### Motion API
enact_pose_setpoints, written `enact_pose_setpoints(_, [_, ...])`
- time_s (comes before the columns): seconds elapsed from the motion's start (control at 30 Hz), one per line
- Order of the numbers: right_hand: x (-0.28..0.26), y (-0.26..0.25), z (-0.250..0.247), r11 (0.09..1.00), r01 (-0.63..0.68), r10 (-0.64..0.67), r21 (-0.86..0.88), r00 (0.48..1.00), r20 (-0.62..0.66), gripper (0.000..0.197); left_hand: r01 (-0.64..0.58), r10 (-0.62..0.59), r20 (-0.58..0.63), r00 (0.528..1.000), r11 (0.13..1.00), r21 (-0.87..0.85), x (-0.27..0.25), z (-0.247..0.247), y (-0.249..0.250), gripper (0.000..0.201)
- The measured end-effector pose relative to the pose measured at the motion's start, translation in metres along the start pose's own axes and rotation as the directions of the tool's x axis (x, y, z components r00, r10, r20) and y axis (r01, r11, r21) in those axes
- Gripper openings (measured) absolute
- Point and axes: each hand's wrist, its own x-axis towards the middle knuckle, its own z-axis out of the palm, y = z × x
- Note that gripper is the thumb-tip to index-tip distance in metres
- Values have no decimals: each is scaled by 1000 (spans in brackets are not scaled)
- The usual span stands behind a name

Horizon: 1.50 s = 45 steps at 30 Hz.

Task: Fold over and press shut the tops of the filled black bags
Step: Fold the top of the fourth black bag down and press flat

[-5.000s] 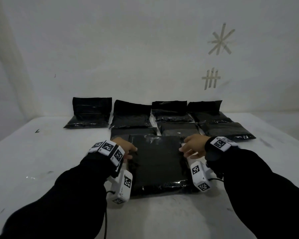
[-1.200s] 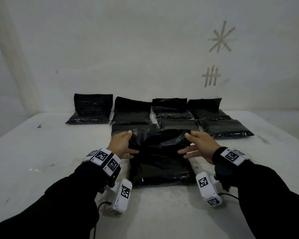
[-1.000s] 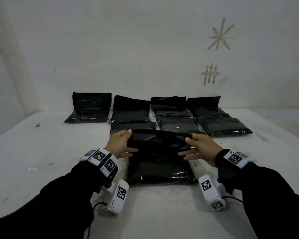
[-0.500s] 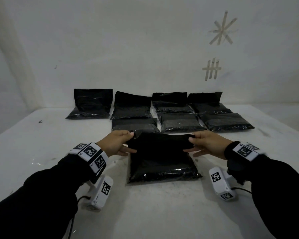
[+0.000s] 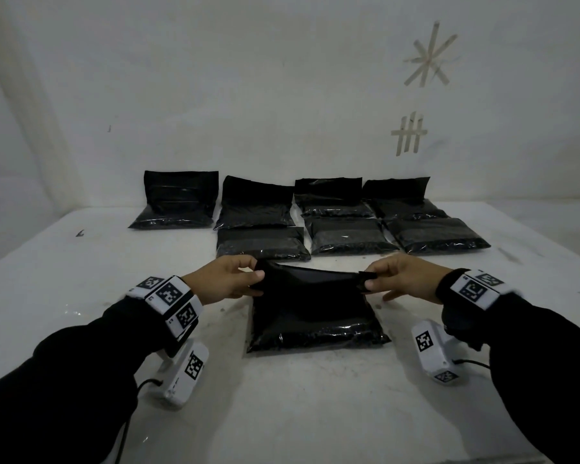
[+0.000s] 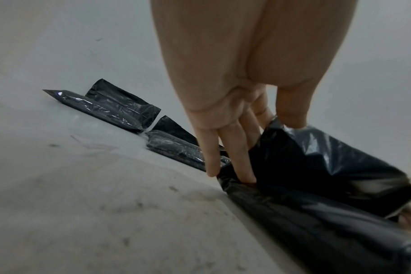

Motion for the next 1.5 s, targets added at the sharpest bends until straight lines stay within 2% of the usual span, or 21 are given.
enact_pose_setpoints(0.1, [0, 0, 1, 1000, 15, -16, -15, 1000, -5, 8, -42, 41, 22, 999, 997, 61, -1, -1, -1, 7])
enact_pose_setpoints(0.27, [-3, 0, 0, 999, 33, -32, -31, 999, 11, 9, -89, 81, 57, 995, 986, 141, -2, -1, -3, 15])
enact_pose_setpoints(0.37, [-5, 1, -1, 997, 46, -44, -56, 998, 36, 11, -110, 88, 99, 991, 964, 244, -3, -4, -4, 19])
enact_pose_setpoints(0.47, [-4, 3, -1, 994, 53, -47, -93, 997, 68, 11, -87, 47, 153, 987, 959, 269, -5, -8, -5, 23])
enact_pose_setpoints(0.57, [-6, 1, 1, 983, 82, -64, -163, 992, 112, 23, -58, -2, 228, 974, 965, 256, -9, -8, -4, 30])
enact_pose_setpoints(0.63, [-9, -3, 3, 975, 95, -72, -201, 990, 122, 27, -52, -27, 253, 967, 953, 299, -10, -8, -2, 22])
enact_pose_setpoints(0.8, [-11, -1, 7, 947, 111, -78, -301, 990, 121, 24, -106, -4, 240, 971, 890, 444, -12, -4, -4, 19])
enact_pose_setpoints(1.23, [-4, -7, 12, 896, 75, -63, -438, 997, 42, 25, -88, -10, 145, 989, 750, 656, -6, 3, 5, 34])
enact_pose_setpoints(1.4, [9, -12, 11, 837, 64, -89, -544, 996, -19, 27, -84, -2, 117, 993, 684, 724, 5, 2, 9, 38])
enact_pose_setpoints(1.5, [8, -14, 12, 747, 82, -134, -660, 991, -28, 26, -113, 29, 123, 992, 641, 759, 3, 3, 8, 37])
